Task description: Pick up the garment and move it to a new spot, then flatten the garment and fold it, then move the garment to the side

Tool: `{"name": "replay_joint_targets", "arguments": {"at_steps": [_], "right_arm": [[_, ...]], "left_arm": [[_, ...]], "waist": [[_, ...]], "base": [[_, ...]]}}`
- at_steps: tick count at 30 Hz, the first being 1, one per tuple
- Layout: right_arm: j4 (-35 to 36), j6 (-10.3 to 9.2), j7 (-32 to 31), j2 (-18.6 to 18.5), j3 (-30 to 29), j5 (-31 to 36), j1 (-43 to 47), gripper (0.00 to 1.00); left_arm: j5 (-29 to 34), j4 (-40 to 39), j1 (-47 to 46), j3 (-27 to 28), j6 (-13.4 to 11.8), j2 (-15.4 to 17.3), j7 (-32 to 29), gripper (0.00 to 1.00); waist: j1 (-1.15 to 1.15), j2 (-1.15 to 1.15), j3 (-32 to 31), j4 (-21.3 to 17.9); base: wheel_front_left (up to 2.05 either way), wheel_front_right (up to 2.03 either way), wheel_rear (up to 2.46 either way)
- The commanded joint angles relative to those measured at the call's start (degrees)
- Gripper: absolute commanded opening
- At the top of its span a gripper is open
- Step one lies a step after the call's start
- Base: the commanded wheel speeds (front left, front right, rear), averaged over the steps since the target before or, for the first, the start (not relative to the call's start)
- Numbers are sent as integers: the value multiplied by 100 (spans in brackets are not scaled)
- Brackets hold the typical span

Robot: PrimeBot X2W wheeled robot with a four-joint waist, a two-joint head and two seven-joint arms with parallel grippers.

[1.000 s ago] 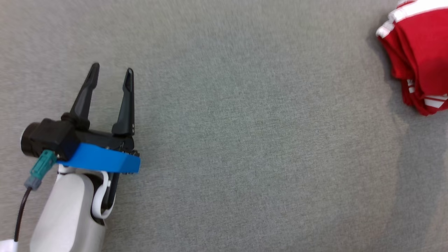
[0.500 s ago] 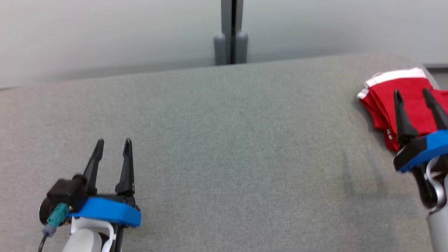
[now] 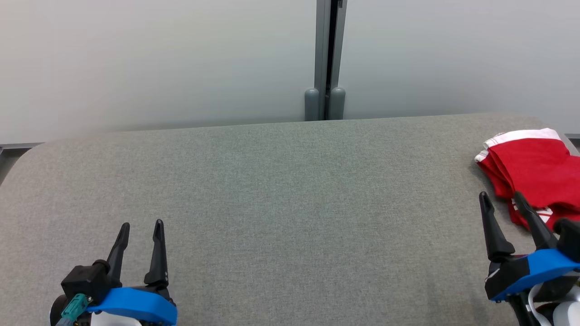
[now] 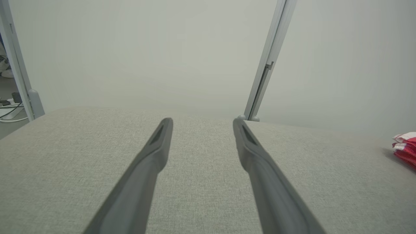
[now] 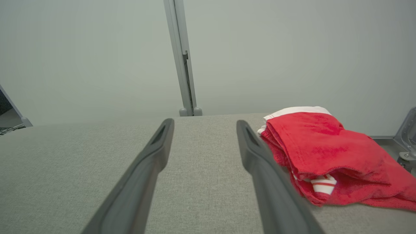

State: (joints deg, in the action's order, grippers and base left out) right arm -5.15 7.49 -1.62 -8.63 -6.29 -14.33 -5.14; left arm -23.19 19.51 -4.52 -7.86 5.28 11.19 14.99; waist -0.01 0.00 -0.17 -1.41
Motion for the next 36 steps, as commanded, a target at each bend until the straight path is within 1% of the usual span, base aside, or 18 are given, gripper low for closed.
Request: {"name": "replay_joint_targets", "arguments": {"at_steps": [1,7,15,20,24,36], "right_arm": [[17,0,50,1,-31,27,92,100],[-90,0,292,146,140,120,350,100],[-294,0,509,220,230,193,514,100],[-635,0,708,151,396,186,530,100],[-857,0,825,169,520,194,457,100],[-1129,0,976,142,669,144,282,100]], "left_arm": [[-7,31,59,26,17,10,19,100],[37,168,71,89,40,-13,22,100],[93,331,103,157,64,-105,23,100],[131,427,44,181,93,-151,24,100],[169,476,6,201,108,-177,24,100],[206,558,-36,274,165,-220,24,100]], "waist": [[1,0,-14,5],[1,0,-127,-6],[1,0,-234,-1],[1,0,-216,4],[1,0,-187,9],[1,0,-165,37]], "base": [[0,0,0],[0,0,0],[0,0,0],[0,0,0],[0,0,0],[0,0,0]]}}
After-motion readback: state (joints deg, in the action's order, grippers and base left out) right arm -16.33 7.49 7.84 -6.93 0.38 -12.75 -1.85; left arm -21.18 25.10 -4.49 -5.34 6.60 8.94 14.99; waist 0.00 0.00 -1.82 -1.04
